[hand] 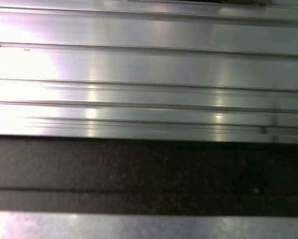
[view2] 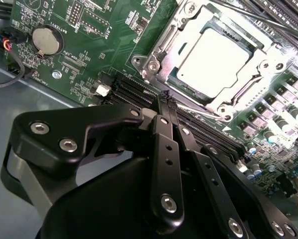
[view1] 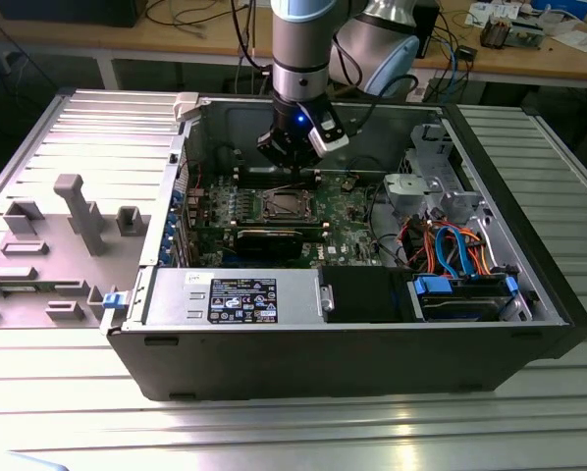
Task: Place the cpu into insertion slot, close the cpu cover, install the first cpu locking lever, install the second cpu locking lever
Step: 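Install the first cpu locking lever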
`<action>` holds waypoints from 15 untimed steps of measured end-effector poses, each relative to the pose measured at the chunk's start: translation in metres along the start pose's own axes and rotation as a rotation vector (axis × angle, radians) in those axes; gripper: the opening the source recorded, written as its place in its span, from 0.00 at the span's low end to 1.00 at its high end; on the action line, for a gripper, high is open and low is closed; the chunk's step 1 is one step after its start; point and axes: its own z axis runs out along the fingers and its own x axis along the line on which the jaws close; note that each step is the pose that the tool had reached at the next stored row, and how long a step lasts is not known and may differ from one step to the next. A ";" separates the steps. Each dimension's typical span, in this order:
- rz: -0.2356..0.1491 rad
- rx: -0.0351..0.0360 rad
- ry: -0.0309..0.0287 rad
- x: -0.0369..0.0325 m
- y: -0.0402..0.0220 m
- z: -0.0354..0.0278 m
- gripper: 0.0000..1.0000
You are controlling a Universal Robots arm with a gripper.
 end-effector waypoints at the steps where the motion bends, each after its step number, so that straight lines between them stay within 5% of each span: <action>1: 0.000 -0.0001 0.0000 0.0000 0.0000 0.0001 0.11; 15: 0.000 -0.0003 -0.0001 0.0000 0.0000 0.0006 0.11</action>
